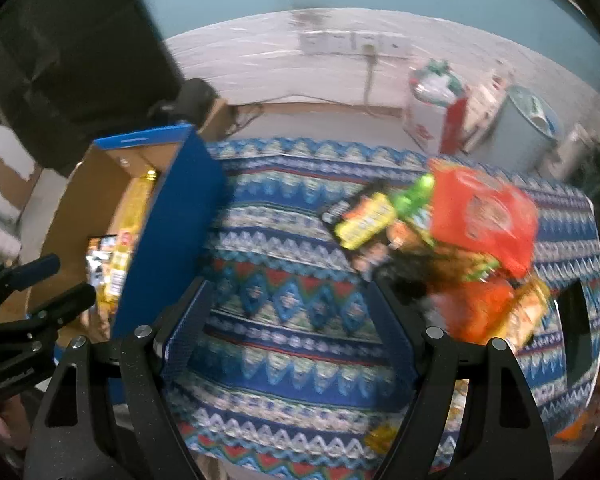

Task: Organize snacks
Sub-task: 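Move both open tools back over the snack pile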

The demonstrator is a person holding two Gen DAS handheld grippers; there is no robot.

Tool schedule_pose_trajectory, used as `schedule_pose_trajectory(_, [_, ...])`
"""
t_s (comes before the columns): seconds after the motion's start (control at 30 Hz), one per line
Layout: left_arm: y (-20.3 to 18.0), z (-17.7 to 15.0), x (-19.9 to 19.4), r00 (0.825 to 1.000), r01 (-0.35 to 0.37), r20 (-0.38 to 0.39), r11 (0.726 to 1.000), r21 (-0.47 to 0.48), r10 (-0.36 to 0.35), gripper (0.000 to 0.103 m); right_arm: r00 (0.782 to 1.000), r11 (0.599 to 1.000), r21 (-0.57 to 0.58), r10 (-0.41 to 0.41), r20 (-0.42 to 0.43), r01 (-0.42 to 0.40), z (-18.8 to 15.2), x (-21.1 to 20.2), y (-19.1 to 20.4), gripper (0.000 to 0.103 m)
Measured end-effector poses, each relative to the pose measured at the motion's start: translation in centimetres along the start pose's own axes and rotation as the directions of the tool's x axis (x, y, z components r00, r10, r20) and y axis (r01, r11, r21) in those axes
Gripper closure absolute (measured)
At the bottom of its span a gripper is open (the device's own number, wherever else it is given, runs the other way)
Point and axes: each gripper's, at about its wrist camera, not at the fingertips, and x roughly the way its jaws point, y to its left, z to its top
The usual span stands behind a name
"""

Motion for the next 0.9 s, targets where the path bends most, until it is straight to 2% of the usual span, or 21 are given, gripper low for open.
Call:
schedule_pose_trajectory(0.13, [-2.0,0.1,0.6,1.0,0.017,-0.018,0.999,0.027,-0.017,0.032,1.0,0.999,0.037,-0.024,0.002,0.024,-0.9,-0.4,-2.6,0.024])
schedule_pose_trajectory(0.57, [-7.5,-0.4,3.9,0.993,0.056,-0.108,0.995,0.085,-0.046,0.032,0.992,0.979,0.162,-0.113,-0.052,0.12,-4.6,-0.4,-10.7,0.024])
schedule_pose_trajectory(0.9, [-10.2,-0.9,6.6,0.986,0.066,-0.161,0.99,0.124,-0.046,0.032,0.984,0.948,0.282,-0.113,-0.134,0.148,-7.4,1.7,-14.6,0.024])
